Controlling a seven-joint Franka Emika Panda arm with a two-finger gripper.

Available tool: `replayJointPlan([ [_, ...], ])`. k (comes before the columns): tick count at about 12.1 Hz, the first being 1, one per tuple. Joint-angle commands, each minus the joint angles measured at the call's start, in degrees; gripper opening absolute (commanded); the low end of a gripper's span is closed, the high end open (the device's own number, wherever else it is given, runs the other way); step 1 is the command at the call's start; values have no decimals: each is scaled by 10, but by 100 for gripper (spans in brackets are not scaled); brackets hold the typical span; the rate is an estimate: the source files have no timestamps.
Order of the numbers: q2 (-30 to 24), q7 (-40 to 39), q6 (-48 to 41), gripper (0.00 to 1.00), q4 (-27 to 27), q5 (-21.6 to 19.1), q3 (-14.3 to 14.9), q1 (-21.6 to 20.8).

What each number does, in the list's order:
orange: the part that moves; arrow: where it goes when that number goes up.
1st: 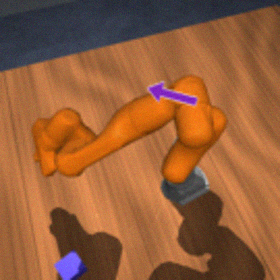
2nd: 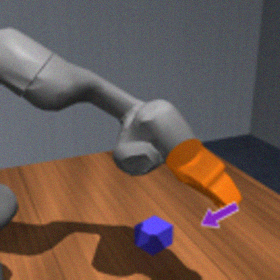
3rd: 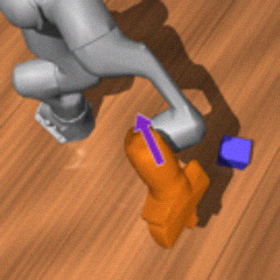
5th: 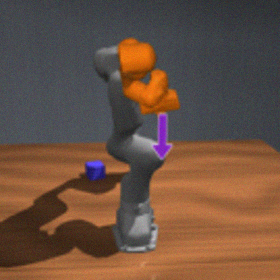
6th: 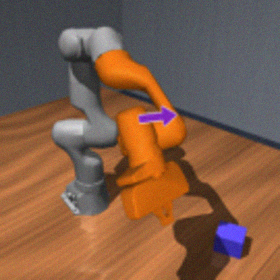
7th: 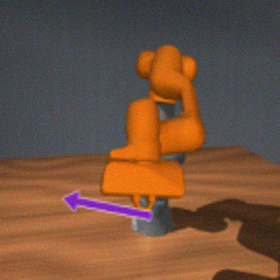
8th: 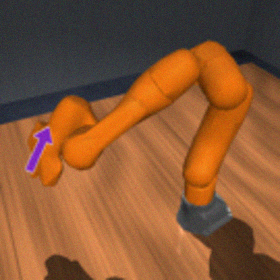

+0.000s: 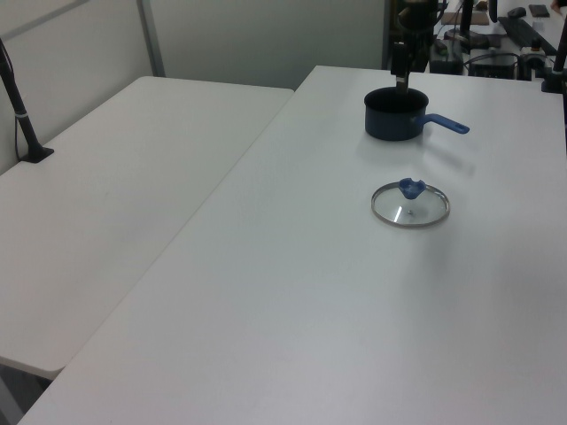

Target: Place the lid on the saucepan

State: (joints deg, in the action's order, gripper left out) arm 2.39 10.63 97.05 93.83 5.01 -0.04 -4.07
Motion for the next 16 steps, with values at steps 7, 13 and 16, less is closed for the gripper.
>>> replayJointPlan([
  [7, 0, -34, -13, 100, -1, -5, 8, -7],
  [13, -8, -36, 35, 100, 88, 0, 8, -14],
  [16, -6, -53, 93, 100, 143, 0, 6, -17],
])
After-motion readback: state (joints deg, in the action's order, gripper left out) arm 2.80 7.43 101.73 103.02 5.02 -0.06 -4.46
